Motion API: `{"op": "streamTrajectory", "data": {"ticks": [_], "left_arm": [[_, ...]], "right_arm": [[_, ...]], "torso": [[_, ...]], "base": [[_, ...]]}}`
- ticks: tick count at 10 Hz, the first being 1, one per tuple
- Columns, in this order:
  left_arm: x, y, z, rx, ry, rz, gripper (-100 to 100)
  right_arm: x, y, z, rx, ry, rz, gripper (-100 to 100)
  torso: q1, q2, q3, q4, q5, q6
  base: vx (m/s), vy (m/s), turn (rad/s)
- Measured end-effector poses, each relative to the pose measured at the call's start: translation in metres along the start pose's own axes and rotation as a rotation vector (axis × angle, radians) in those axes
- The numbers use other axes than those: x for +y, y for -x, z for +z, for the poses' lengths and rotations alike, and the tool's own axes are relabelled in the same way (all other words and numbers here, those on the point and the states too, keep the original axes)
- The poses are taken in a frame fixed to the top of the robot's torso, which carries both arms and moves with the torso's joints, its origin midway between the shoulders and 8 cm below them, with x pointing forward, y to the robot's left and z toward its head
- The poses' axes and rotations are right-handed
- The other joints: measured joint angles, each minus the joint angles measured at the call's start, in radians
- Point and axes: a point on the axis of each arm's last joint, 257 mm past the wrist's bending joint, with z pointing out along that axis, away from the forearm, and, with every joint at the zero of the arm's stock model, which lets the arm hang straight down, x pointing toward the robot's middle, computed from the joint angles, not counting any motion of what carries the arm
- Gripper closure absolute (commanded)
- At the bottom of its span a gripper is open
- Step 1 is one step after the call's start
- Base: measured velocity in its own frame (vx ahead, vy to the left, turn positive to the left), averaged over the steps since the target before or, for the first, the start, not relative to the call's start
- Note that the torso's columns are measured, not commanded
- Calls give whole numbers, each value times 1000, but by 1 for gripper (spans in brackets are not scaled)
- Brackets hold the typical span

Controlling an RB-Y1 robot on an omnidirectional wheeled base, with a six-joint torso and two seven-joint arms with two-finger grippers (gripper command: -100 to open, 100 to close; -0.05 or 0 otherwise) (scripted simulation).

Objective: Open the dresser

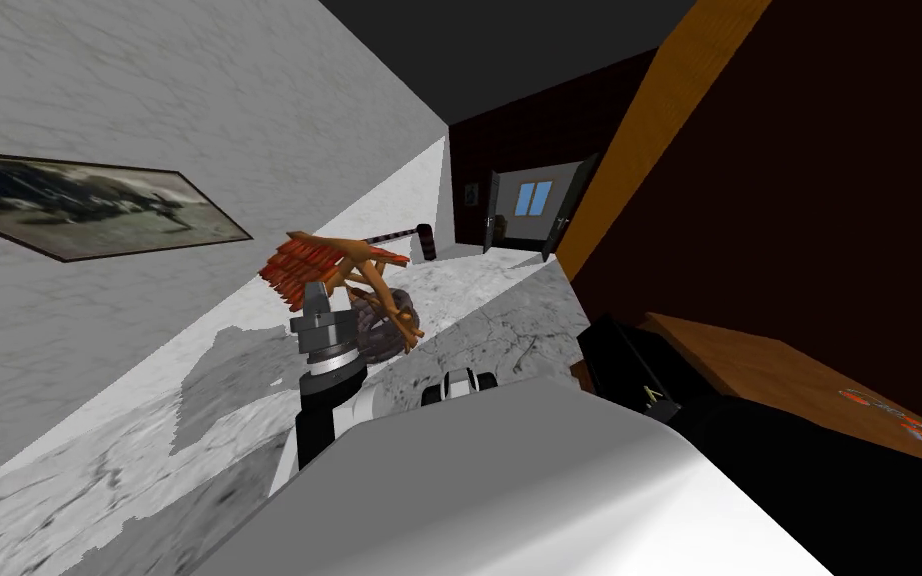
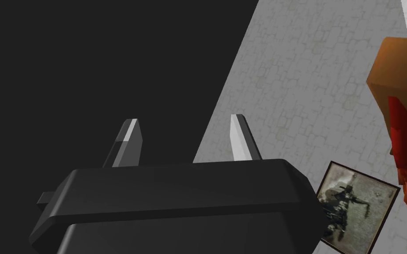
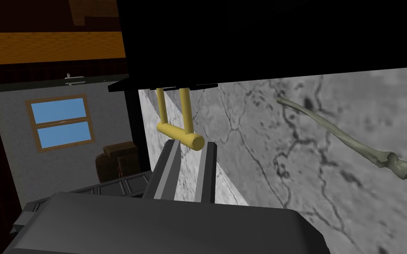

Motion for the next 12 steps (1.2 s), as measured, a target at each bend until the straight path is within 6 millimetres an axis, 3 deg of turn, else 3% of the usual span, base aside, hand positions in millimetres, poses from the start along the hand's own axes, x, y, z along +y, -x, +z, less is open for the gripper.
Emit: {"op": "streamTrajectory", "data": {"ticks": [9, 10, 12], "left_arm": [[0, 0, 0, 0, 0, 0, 0], [0, 0, 0, 0, 0, 0, 0], [0, 0, 0, 0, 0, 0, 0]], "right_arm": [[-33, -89, -33, 190, 14, 114, -100], [-33, -90, -33, 193, 14, 116, 0], [-33, -90, -33, 192, 14, 116, 0]], "torso": [[1, 1, 1, 0, -1, 1], [-1, -1, 0, 0, -1, 1], [0, -1, 0, -1, -1, 1]], "base": [[-78, 37, 216], [-7, 5, -8], [0, 0, 0]]}}
